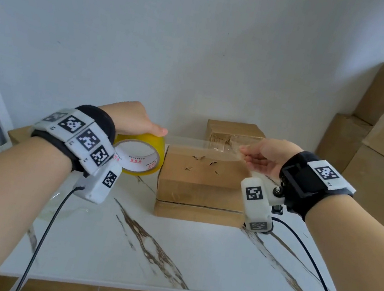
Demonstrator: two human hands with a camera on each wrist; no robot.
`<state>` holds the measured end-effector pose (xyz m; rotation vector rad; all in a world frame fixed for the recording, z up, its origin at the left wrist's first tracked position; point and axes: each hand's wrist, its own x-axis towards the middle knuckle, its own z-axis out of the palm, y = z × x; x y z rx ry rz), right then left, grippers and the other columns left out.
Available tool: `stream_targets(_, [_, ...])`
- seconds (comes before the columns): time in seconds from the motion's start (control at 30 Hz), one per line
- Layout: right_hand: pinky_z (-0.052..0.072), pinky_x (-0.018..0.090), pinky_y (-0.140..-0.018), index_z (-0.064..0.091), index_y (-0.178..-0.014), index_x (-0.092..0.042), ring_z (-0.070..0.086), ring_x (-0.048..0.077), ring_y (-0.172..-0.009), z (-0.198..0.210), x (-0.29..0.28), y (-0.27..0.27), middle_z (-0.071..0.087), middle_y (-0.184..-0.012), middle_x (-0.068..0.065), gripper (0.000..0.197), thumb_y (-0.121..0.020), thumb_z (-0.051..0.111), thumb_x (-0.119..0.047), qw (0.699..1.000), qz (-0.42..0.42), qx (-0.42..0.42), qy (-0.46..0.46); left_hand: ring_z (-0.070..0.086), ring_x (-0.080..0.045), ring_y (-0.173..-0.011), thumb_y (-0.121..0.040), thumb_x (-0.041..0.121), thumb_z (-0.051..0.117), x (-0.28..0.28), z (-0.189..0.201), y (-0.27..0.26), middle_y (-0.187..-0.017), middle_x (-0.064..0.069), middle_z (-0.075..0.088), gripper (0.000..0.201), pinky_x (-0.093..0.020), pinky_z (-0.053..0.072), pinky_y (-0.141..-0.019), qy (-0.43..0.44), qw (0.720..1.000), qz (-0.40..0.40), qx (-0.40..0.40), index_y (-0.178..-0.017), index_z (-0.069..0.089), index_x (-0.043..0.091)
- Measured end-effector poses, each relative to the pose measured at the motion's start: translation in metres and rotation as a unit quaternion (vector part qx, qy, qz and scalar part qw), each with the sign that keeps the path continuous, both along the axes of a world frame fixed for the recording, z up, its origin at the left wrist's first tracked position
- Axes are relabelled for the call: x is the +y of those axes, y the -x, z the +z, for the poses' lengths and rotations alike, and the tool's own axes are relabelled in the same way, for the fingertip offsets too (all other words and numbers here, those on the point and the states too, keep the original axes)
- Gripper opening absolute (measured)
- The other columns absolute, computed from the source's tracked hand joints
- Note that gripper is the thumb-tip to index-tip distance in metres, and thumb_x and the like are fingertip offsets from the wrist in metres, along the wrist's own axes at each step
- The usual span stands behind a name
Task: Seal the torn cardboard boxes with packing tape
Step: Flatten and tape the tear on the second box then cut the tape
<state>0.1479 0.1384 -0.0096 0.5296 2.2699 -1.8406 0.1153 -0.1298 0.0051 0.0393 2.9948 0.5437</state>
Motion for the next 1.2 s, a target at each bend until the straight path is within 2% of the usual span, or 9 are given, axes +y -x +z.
stream_targets(0.07, [0.051,0.016,-0.044,0.060,-0.077,-0.005,0.051,0.009,-0.055,0.003,0.003,0.001,0.055,-0.065,0.002,0.010,-0.086,0.064,-0.004,1.000,-0.003,0.001,-0.012,0.062,-0.024,-0.081,-0.082,0.055,0.060,-0.005,0.002,-0.003,-0.089,-0.008,0.065,0.045,-0.034,0.047,-0.078,-0.096,0.995,0.014,-0.020,-0.091,0.064,0.011])
stream_targets(0.1, [0.051,0.016,-0.044,0.061,-0.078,-0.006,0.052,0.008,-0.056,0.003,0.005,0.002,0.056,-0.066,0.002,0.009,-0.086,0.064,-0.005,1.000,-0.005,0.001,-0.019,0.062,-0.024,-0.079,-0.084,0.049,0.061,-0.005,0.004,-0.006,-0.089,-0.008,0.066,0.039,-0.032,0.048,-0.073,-0.147,0.989,0.016,-0.029,-0.093,0.063,0.012])
stream_targets(0.17, [0.051,0.016,-0.044,0.061,-0.079,-0.006,0.052,0.008,-0.056,0.004,0.005,0.002,0.057,-0.067,0.002,0.008,-0.087,0.063,-0.006,0.999,-0.003,0.001,-0.032,0.059,-0.022,-0.066,-0.085,0.042,0.062,-0.003,0.005,-0.008,-0.075,-0.007,0.064,0.030,-0.030,0.043,-0.065,-0.174,0.984,0.013,-0.022,-0.080,0.062,0.012])
stream_targets(0.27, [0.050,0.016,-0.048,0.059,-0.077,-0.006,0.050,0.008,-0.056,0.005,0.002,0.003,0.054,-0.066,0.001,0.012,-0.089,0.061,-0.007,0.998,0.004,-0.006,-0.066,0.052,-0.021,-0.058,-0.081,0.045,0.065,0.003,0.005,-0.003,-0.063,-0.006,0.055,0.039,-0.030,0.039,-0.064,-0.079,0.996,0.014,0.025,-0.062,0.054,0.012])
stream_targets(0.47, [0.052,0.019,-0.056,0.058,-0.076,-0.006,0.051,0.009,-0.056,-0.001,0.012,0.002,0.055,-0.067,0.002,0.013,-0.087,0.064,-0.007,0.994,-0.011,0.005,-0.106,0.050,-0.022,-0.064,-0.073,0.063,0.064,0.008,0.003,-0.007,-0.061,-0.001,0.048,0.053,-0.028,0.034,-0.061,0.166,0.983,0.021,0.072,-0.059,0.043,0.016])
stream_targets(0.6, [0.053,0.019,-0.051,0.059,-0.080,-0.005,0.053,0.010,-0.056,-0.007,0.019,0.004,0.057,-0.068,0.003,0.010,-0.086,0.067,-0.007,0.992,-0.004,0.006,-0.122,0.049,-0.021,-0.062,-0.074,0.062,0.064,0.010,-0.002,-0.006,-0.058,-0.001,0.046,0.054,-0.027,0.032,-0.060,0.150,0.987,0.011,0.047,-0.057,0.043,0.016])
stream_targets(0.7, [0.052,0.024,-0.059,0.059,-0.077,-0.004,0.054,0.012,-0.057,-0.013,0.022,0.007,0.059,-0.067,0.005,0.012,-0.084,0.067,-0.007,0.990,-0.002,0.006,-0.139,0.051,-0.021,-0.064,-0.073,0.063,0.064,0.016,-0.006,-0.005,-0.059,-0.001,0.048,0.053,-0.026,0.032,-0.059,0.161,0.986,0.010,0.049,-0.058,0.044,0.016])
stream_targets(0.87, [0.048,0.024,-0.054,0.061,-0.073,-0.005,0.055,0.012,-0.057,-0.018,0.028,0.008,0.060,-0.067,0.006,0.014,-0.084,0.069,-0.008,0.989,-0.008,0.004,-0.148,0.050,-0.021,-0.065,-0.073,0.064,0.062,0.021,-0.012,-0.003,-0.059,0.000,0.046,0.054,-0.026,0.031,-0.059,0.171,0.984,0.005,0.041,-0.058,0.042,0.016])
stream_targets(1.2, [0.050,0.024,-0.053,0.061,-0.075,-0.005,0.057,0.012,-0.057,-0.022,0.034,0.009,0.062,-0.067,0.006,0.012,-0.082,0.071,-0.006,0.989,-0.001,-0.006,-0.148,0.047,-0.021,-0.061,-0.072,0.064,0.064,0.021,-0.020,0.004,-0.056,-0.001,0.044,0.056,-0.027,0.031,-0.061,0.158,0.987,-0.011,0.016,-0.057,0.042,0.015])
